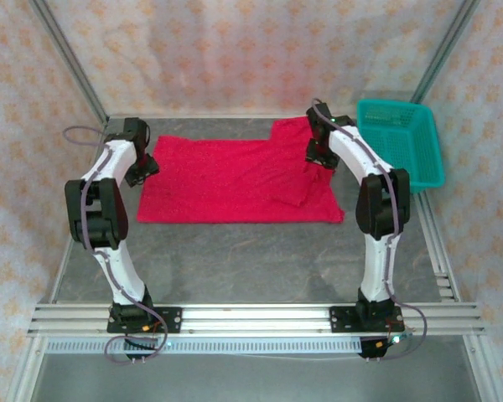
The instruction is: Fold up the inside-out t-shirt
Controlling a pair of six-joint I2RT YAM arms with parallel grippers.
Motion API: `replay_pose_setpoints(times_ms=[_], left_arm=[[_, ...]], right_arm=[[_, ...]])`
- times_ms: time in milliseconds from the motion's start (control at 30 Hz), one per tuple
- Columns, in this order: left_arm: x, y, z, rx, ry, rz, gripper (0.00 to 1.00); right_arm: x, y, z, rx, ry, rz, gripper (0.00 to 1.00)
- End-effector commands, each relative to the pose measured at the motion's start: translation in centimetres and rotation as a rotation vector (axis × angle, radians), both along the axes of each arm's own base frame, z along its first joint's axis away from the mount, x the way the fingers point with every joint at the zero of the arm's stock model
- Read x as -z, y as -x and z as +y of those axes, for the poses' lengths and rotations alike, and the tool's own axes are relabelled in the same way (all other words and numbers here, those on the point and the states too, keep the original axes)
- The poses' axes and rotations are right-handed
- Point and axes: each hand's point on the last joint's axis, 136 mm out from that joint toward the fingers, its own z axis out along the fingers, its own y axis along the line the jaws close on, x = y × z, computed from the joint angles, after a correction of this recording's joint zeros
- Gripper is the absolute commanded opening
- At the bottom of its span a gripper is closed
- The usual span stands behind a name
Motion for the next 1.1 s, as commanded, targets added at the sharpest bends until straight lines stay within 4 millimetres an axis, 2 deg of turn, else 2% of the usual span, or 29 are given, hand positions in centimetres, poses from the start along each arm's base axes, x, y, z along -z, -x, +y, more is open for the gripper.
replay_pose_setpoints(times_ms=[0, 67, 100, 200, 300, 400, 500, 567, 633, 800, 833, 967, 1067], left_arm=[[-7.4, 1.4, -2.4, 0.063, -0.133, -0.140, 0.54], [-8.4, 1.9, -5.4, 0.131, -0.119, -0.212, 0.54], [-8.3, 2.2, -7.1, 0.162, -0.087, -0.237, 0.54], [-6.0, 3.3, -10.8, 0.199, 0.049, -0.245, 0.54], [-3.6, 4.6, -12.6, 0.189, 0.136, -0.240, 0.54], [-2.0, 5.8, -12.7, 0.170, 0.155, -0.232, 0.54], [-1.2, 6.6, -12.5, 0.166, 0.147, -0.216, 0.54], [-1.2, 6.8, -12.3, 0.165, 0.140, -0.212, 0.54], [-1.2, 6.9, -12.2, 0.165, 0.133, -0.209, 0.54], [-1.4, 6.8, -12.2, 0.170, 0.128, -0.207, 0.54], [-1.5, 6.7, -12.2, 0.170, 0.127, -0.206, 0.54], [-1.4, 6.8, -12.1, 0.173, 0.120, -0.200, 0.54], [-1.1, 6.9, -12.0, 0.172, 0.118, -0.194, 0.54]], right_arm=[[-2.9, 3.4, -0.2, -0.011, -0.034, -0.017, 0.51], [-2.2, 5.2, 0.7, -0.020, -0.079, -0.014, 0.51], [-1.5, 6.2, 1.5, -0.026, -0.114, -0.008, 0.50], [0.7, 8.2, 3.8, -0.033, -0.190, -0.003, 0.49], [3.0, 9.2, 5.7, -0.022, -0.250, 0.018, 0.49], [5.0, 9.6, 6.7, -0.011, -0.277, 0.052, 0.49], [6.4, 9.5, 7.0, 0.007, -0.283, 0.062, 0.49], [6.8, 9.2, 7.0, 0.015, -0.278, 0.065, 0.47], [6.9, 8.8, 7.1, 0.019, -0.279, 0.063, 0.41], [6.3, 7.8, 7.4, 0.025, -0.284, 0.044, 0.04], [6.2, 7.7, 7.5, 0.025, -0.283, 0.042, 0.00], [5.1, 7.1, 7.8, 0.018, -0.289, 0.023, 0.00], [3.4, 5.9, 8.3, 0.006, -0.306, -0.017, 0.00]])
